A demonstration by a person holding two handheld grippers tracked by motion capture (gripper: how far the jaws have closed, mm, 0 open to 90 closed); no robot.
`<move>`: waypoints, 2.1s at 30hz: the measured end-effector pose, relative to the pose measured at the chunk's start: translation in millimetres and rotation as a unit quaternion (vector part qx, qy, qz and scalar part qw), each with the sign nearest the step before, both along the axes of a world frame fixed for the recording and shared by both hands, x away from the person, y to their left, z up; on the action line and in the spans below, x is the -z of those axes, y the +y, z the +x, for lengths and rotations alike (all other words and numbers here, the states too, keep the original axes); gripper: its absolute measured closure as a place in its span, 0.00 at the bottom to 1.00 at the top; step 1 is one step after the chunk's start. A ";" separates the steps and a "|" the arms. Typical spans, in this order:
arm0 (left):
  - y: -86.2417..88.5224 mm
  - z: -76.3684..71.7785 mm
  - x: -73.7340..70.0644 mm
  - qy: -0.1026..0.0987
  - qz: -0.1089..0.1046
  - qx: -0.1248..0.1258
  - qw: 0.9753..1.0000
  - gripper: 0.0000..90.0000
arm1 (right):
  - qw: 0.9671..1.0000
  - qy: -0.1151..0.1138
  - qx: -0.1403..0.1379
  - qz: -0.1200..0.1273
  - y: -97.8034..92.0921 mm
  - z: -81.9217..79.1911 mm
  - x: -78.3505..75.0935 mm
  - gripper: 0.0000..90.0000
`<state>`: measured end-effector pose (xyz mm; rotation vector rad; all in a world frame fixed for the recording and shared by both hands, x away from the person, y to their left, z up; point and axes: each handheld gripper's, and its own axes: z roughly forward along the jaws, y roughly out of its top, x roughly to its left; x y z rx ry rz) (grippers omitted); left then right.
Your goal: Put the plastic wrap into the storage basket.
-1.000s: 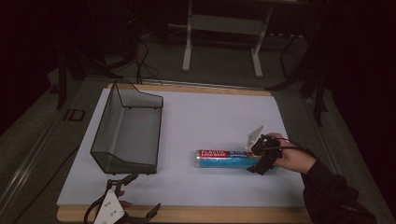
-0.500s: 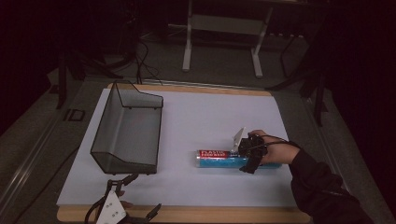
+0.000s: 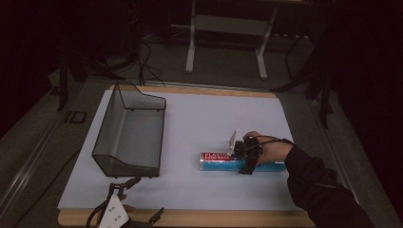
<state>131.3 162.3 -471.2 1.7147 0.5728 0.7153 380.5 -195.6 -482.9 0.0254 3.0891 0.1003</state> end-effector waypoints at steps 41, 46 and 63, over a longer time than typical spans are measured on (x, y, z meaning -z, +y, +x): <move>-0.2 1.7 0.5 0.003 0.003 0.006 1.000 0.01 | 0.998 0.047 0.029 -0.026 9.3 0.5 8.8 0.35; -0.3 1.7 0.4 0.003 0.004 0.006 1.000 0.01 | 0.997 0.051 0.059 -0.018 9.0 3.4 -0.2 0.35; -1.0 1.7 -0.1 0.003 0.002 0.013 1.000 0.01 | 0.990 0.062 0.122 0.038 22.3 -7.6 -22.3 0.35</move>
